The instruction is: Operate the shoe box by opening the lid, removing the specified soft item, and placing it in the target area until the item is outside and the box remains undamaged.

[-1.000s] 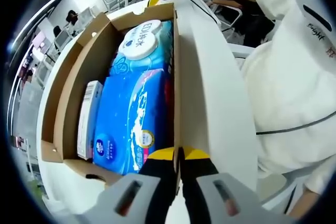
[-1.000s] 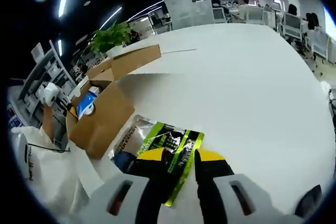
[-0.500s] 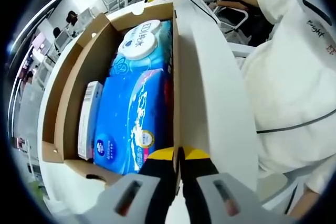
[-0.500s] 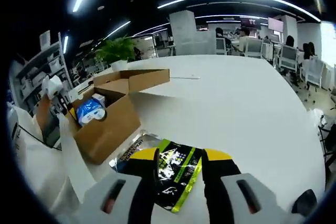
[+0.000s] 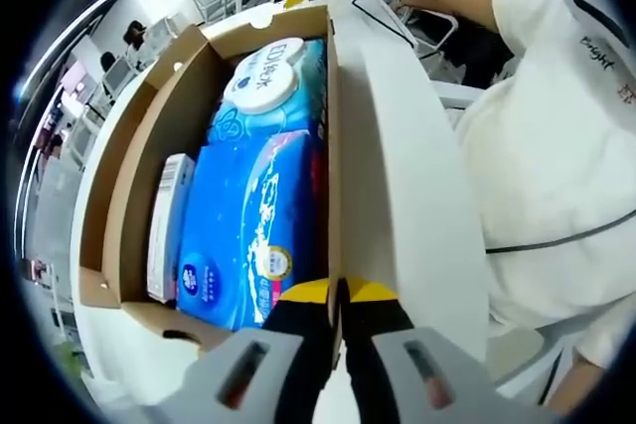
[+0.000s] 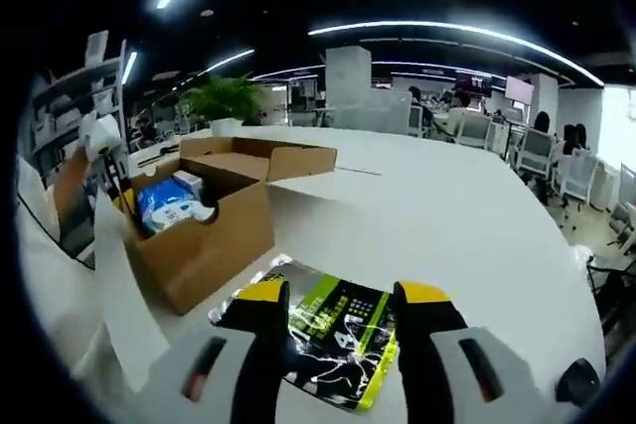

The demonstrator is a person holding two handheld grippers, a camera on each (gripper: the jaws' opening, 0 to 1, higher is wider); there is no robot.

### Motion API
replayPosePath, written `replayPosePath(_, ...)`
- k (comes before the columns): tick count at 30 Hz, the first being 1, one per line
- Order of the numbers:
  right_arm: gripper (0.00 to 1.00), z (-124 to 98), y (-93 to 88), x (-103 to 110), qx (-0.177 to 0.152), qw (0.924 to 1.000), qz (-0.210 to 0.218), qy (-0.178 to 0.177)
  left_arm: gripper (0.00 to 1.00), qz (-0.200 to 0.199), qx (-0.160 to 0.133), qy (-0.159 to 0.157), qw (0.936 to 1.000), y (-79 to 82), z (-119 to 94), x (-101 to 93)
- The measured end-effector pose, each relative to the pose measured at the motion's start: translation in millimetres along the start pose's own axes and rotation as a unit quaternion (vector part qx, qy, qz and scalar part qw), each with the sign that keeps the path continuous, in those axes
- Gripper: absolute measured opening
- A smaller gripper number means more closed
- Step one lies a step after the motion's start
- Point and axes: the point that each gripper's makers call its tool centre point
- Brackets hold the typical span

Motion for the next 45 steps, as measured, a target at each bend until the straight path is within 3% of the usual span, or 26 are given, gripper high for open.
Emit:
replayPosePath(1,0.48,0,-7.8,3,0.013,0.9999,-0.008,-0.005,0.02,-0.001,0.0,0.0,1.0,0.1,0,-0.1)
replayPosePath(6,0.51,2,-20.4,17,0.0,0.9999,-0.005,-0.009,0.02,0.0,0.0,0.003,1.0,0.6,0,-0.4)
replayPosePath(11,0.63,6,-28.6,25,-0.023,0.9992,0.032,-0.012,0.02,-0.002,0.0,0.0,1.0,1.1,0,-1.1)
replayPosePath(17,0.66,19,-42.1,31,-0.01,0.9993,0.025,-0.025,0.02,0.001,-0.002,0.004,1.0,1.4,-1,-1.0)
replayPosePath(20,0.73,26,-43.5,32,-0.004,0.9991,0.035,-0.026,0.02,0.0,-0.001,0.003,1.0,1.3,-1,-0.7)
replayPosePath(23,0.71,29,-44.9,21,0.008,0.9987,0.025,-0.044,0.02,-0.003,0.0,-0.001,1.0,1.8,-2,-1.1)
replayPosePath(28,0.72,30,-53.8,27,0.026,0.9978,0.036,-0.049,0.02,-0.004,0.0,0.0,1.0,2.2,-2,-1.2)
replayPosePath(29,0.72,29,-54.6,22,0.025,0.9968,0.037,-0.067,0.02,-0.004,0.0,0.0,1.0,2.2,-2,-1.0)
replayPosePath(33,0.72,33,-56.2,23,0.019,0.9953,0.075,-0.057,0.02,-0.002,-0.001,0.001,1.0,2.0,-2,-0.6)
replayPosePath(45,0.7,34,-52.3,25,0.009,0.9947,0.075,-0.07,0.03,0.003,-0.003,0.005,1.0,2.3,-1,-2.7)
Point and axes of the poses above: the point that each gripper's makers call its tool centre point, and the gripper's own axes: z roughly forward along the fingers, x roughly to its left, y roughly out of its top, and after that the axes turned 9 degrees about z, right-handed
